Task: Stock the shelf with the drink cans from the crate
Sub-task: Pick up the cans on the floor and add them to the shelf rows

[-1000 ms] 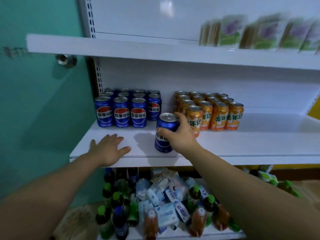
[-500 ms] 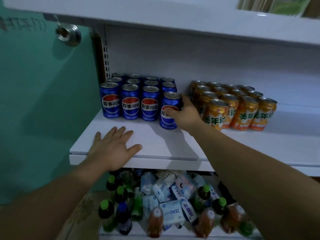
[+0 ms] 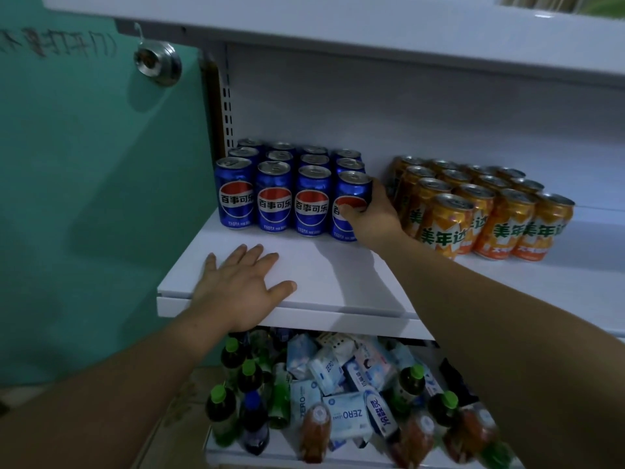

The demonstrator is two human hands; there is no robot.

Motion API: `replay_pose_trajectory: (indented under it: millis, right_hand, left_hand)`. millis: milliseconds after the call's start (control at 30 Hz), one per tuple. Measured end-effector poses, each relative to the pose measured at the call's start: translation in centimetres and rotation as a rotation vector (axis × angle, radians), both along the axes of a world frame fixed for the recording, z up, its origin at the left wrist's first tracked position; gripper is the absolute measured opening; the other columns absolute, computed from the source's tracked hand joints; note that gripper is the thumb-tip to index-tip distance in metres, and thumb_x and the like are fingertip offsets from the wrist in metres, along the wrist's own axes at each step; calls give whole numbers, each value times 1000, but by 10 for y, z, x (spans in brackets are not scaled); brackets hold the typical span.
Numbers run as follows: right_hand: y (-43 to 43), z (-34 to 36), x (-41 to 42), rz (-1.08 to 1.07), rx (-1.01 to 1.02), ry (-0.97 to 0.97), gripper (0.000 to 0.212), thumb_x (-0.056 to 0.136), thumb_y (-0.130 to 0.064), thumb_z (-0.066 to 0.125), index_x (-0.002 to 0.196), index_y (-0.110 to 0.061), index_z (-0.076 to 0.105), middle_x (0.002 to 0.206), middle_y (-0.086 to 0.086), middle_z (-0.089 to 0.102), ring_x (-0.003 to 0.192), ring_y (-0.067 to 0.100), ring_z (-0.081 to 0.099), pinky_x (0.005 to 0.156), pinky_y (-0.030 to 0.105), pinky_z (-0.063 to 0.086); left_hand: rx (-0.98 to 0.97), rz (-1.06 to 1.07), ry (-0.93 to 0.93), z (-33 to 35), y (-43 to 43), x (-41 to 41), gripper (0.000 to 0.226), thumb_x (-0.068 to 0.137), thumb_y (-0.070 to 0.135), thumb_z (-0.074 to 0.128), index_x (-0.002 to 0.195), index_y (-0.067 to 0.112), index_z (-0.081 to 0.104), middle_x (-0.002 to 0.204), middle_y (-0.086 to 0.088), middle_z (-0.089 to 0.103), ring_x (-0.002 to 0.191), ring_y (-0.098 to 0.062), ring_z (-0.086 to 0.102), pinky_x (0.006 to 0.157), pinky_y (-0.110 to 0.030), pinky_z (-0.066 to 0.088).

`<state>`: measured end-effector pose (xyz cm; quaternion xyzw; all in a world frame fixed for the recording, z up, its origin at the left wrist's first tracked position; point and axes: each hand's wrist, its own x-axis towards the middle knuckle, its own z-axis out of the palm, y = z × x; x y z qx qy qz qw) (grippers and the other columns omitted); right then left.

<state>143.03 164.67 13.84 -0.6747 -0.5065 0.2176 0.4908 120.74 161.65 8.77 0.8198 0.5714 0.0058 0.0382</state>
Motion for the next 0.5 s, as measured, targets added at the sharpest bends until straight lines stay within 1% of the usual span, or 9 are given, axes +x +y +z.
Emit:
replay_pose_trajectory:
  millis: [67,133,233,300,367,433,500]
  right_hand:
    - [-8,2,-1,-9,-74,-61,74,88,-30,68,147,-19,25,149,5,39,135,27,40,103,39,40]
    - [-25,6,1,-4,-125,-154,80,89,-35,66,151,-18,19,152,7,35,137,28,38,105,40,40]
    - [-70,21,12,6,-177,-355,74,91,-41,61,151,-16,24,152,7,36,136,27,39,103,35,38]
    - [-106,35,25,-2,-220,-473,71,92,-46,58,150,-17,30,149,8,41,131,28,44,98,34,40]
    - [-140,48,41,-49,-260,-555,69,91,-50,56,149,-20,32,146,9,44,126,30,47,93,34,41]
    - [-176,57,59,-112,-306,-600,67,91,-52,55,147,-21,35,143,9,49,124,31,49,88,33,40]
    - [-214,59,74,-162,-338,-598,64,93,-50,54,145,-19,37,142,7,49,125,31,48,93,34,40]
  left_hand:
    - [-9,1,4,1,1,-1,74,88,72,15,151,35,6,161,9,-2,148,-13,-2,118,-52,0]
    - [-24,2,0,2,2,-2,74,88,72,15,152,35,6,161,9,-2,148,-14,-2,118,-52,0]
    - [-96,12,-1,8,4,-5,74,89,71,19,152,34,6,161,7,-4,148,-15,-4,117,-53,-1]
    - [-155,33,-25,16,1,-3,77,89,71,28,152,32,9,161,4,-1,148,-18,-1,117,-53,0]
    - [-195,1,-60,25,-9,11,82,85,70,40,151,28,17,161,1,7,148,-21,8,118,-51,8]
    - [-224,-114,-136,33,-34,38,83,83,66,50,150,24,25,160,0,17,145,-21,20,117,-46,18]
    - [-239,-248,-231,36,-71,72,78,84,59,57,147,21,31,157,-1,26,141,-21,30,115,-38,27]
